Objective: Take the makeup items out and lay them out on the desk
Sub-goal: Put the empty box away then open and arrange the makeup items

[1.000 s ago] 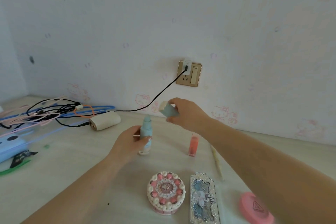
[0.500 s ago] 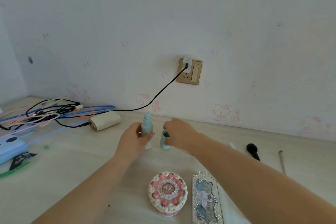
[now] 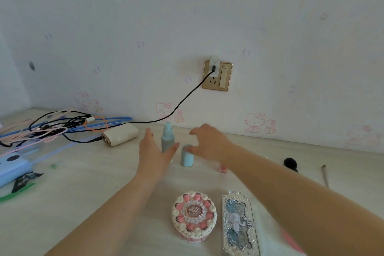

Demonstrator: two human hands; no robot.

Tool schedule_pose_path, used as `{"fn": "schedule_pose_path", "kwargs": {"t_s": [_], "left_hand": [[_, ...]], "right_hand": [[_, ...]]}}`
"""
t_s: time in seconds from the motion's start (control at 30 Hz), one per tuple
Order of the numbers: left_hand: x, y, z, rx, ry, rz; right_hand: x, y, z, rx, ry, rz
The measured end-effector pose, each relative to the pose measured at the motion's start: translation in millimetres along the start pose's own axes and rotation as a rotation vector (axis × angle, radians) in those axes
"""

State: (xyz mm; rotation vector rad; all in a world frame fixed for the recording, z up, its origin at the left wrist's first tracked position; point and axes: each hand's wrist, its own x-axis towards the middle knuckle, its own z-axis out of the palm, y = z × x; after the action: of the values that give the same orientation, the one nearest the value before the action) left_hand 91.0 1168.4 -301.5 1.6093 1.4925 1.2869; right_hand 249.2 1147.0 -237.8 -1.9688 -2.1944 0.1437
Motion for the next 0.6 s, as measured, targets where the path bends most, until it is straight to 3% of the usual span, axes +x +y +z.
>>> {"fn": "schedule_pose_path", "kwargs": {"t_s": [0.13, 0.23, 0.4, 0.5, 0.6], "left_hand": [[-24.0, 22.3, -9.0, -0.163, 0.126, 0.311], [-42.6, 39.6, 1.4, -0.213, -0.056, 0.437], [-53.9, 45.7, 49.2, -0.004, -0.447, 0.263], [-51.7, 43.6, 71.2, 0.035, -0.506, 0.097], [-45.8, 42.7, 80.6, 0.180, -0.498, 0.110]], "right_hand": [[-13.2, 34.9, -43.4, 0.055, 0.119, 0.009], [-25.9, 61.0, -57.2, 0.005, 0.063, 0.022], [-40.6, 70.3, -40.8, 0.015, -0.089, 0.045], [-45.4, 65.6, -31.0, 0.029, -0.106, 0.047], [-48.0, 60.8, -26.0, 0.015, -0.101, 0.054]]}}
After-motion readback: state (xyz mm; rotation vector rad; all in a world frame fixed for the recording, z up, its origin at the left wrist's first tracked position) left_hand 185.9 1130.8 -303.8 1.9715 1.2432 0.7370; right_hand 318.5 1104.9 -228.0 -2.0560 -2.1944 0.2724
